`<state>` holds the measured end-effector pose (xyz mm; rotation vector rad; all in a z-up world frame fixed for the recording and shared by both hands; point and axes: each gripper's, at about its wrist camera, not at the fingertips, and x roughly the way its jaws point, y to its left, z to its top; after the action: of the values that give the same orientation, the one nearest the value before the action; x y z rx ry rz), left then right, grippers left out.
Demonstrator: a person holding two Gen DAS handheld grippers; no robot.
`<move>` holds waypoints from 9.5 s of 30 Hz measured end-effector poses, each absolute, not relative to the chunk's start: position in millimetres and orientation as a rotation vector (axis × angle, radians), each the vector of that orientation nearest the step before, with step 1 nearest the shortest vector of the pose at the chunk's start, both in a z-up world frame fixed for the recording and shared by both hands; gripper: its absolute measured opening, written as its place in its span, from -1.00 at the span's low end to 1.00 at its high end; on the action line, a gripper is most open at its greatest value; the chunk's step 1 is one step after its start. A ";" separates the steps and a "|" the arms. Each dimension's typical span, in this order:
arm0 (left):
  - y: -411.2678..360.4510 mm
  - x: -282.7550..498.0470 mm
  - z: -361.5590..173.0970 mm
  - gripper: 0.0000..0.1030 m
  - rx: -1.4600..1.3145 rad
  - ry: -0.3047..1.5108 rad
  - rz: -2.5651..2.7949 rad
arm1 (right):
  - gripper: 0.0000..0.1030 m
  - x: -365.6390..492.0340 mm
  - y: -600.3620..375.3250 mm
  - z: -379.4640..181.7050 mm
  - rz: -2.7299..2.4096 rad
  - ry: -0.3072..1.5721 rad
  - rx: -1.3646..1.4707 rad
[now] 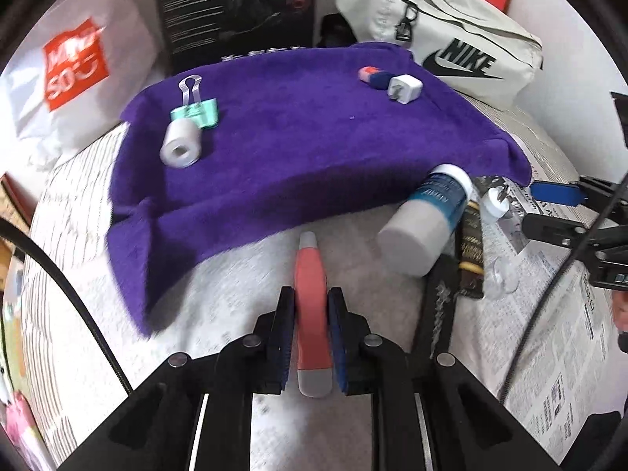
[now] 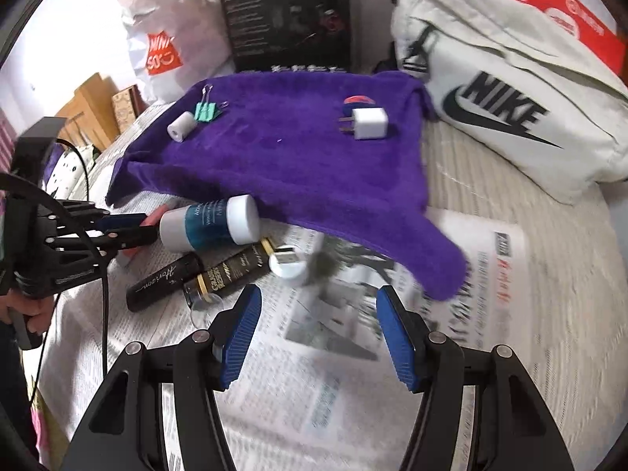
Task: Organize rigid objects
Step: 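Grasp the pink marker with the left tool while the right tool grasps the small white adapter, then set the pink marker beside the tape roll while the right tool carries the adapter, then set the white adapter beside the charger while the left tool grasps the black Horizon tube, then grasp the clear plastic cup with the right tool while the left tool lifts the Horizon tube, then carry the Horizon tube over the towel while the right tool carries the clear cup there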
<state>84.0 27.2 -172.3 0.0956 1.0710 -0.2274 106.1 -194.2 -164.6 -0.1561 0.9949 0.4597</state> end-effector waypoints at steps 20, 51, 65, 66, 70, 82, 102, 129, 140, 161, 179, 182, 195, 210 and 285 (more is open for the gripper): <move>39.6 73.5 -172.9 -0.67 0.030 1.059 -0.196 | -0.54 116.7 -196.4 -181.3 0.442 0.963 -0.205; 60.5 84.2 -116.6 -0.68 -0.050 0.988 -0.179 | -0.54 129.9 -208.0 -136.4 0.455 0.886 -0.199; 59.8 128.3 -110.2 -0.68 -0.032 0.988 -0.204 | -0.54 167.2 -206.3 -125.0 0.441 0.853 -0.187; 60.1 131.5 -111.6 -0.68 -0.032 0.992 -0.207 | -0.54 168.1 -205.9 -125.0 0.439 0.853 -0.189; 64.1 143.9 -118.4 -0.68 -0.033 1.006 -0.206 | -0.54 173.0 -204.2 -126.6 0.434 0.860 -0.201; 74.3 184.9 -145.9 -0.68 -0.040 1.064 -0.221 | -0.54 188.6 -193.8 -140.5 0.422 0.888 -0.233; 90.0 192.8 -174.7 -0.67 -0.046 1.086 -0.222 | -0.54 227.0 -167.8 -165.2 0.435 0.927 -0.263; 83.8 140.5 -137.4 -0.34 -0.071 1.054 -0.154 | -0.54 242.7 -165.5 -182.3 0.436 0.948 -0.240; 67.2 105.0 -127.5 -0.23 -0.041 1.041 -0.165 | -0.09 226.1 -168.8 -175.6 0.435 0.918 -0.255; -23.0 58.5 -163.3 -0.23 0.107 1.096 -0.376 | -0.07 131.9 -231.8 -128.1 0.382 0.918 -0.119; -41.4 58.1 -173.2 -0.53 0.235 1.082 -0.397 | -0.07 101.9 -264.5 -150.1 0.325 0.981 -0.076; -43.7 59.0 -173.5 -0.52 0.240 1.078 -0.396 | -0.07 100.9 -259.6 -151.8 0.339 0.985 -0.081; 19.5 41.9 -172.8 -0.55 0.104 1.091 -0.256 | -0.07 81.1 -210.3 -158.8 0.492 0.982 -0.138; 41.9 34.4 -176.9 -0.53 0.026 1.029 -0.144 | -0.18 66.4 -149.5 -190.2 0.604 0.953 -0.294; 65.4 129.1 -108.8 -0.60 -0.017 0.958 -0.208 | -0.48 176.4 -184.4 -133.2 0.491 0.907 -0.184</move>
<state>129.1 65.4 -108.8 -0.0170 0.9578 -0.2080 176.4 -184.4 -133.2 -0.1840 0.9071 0.4915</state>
